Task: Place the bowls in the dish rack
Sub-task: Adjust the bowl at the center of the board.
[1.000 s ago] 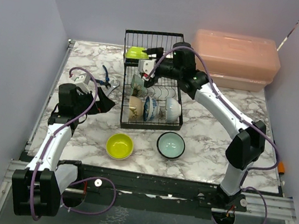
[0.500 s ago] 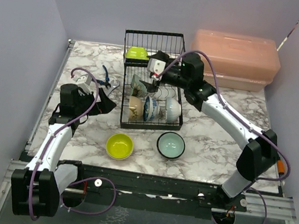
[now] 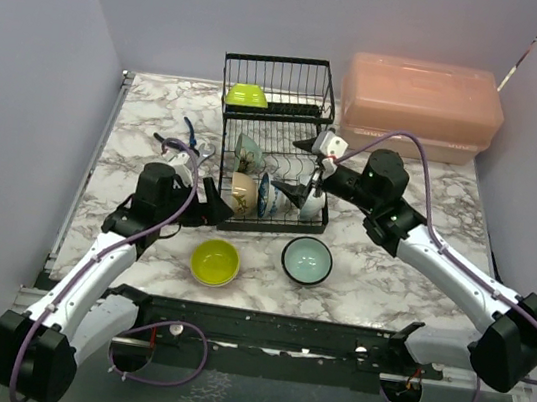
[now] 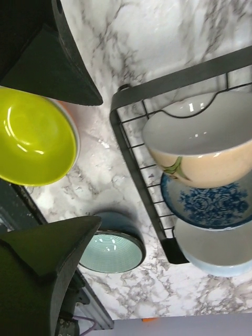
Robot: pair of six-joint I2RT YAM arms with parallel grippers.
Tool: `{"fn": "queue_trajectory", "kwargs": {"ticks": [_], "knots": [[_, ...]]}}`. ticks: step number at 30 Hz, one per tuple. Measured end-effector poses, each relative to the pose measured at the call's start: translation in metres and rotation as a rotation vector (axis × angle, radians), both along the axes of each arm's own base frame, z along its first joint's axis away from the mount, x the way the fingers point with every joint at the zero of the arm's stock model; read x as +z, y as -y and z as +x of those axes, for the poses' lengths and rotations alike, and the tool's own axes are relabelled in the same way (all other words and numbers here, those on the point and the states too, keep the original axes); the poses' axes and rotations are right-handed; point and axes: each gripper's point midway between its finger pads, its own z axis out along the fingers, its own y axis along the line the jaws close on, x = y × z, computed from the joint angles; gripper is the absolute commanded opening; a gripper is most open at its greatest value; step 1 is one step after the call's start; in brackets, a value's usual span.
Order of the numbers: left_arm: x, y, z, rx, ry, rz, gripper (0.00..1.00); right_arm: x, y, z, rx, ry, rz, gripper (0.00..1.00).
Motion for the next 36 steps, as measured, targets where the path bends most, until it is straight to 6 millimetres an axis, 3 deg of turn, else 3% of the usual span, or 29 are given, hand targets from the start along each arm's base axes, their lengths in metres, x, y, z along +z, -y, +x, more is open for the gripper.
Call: {"fn": "queue_trajectory", "kwargs": {"ticks": [7,16,22,31,36], "knots": [[-0.016,0.02,-0.026,-0.004,-0.125,0.009,0.75,-0.016,0.016,-0.01,-0.073,-0.223,0.089,1.0],[-0.046,0.046,-0.059,-0.065,-0.265,0.164,0.65,-0.066,0.05,-0.03,-0.232,-0.463,0.138,1.0],[-0.06,0.062,-0.072,-0.103,-0.28,0.303,0.44,-0.064,0.067,-0.03,-0.326,-0.512,0.188,1.0],[-0.079,0.07,-0.08,-0.118,-0.281,0.465,0.15,-0.071,0.074,-0.028,-0.394,-0.593,0.216,1.0],[-0.077,0.071,-0.08,-0.111,-0.268,0.475,0.09,-0.076,0.075,-0.029,-0.403,-0.617,0.208,1.0]]}}
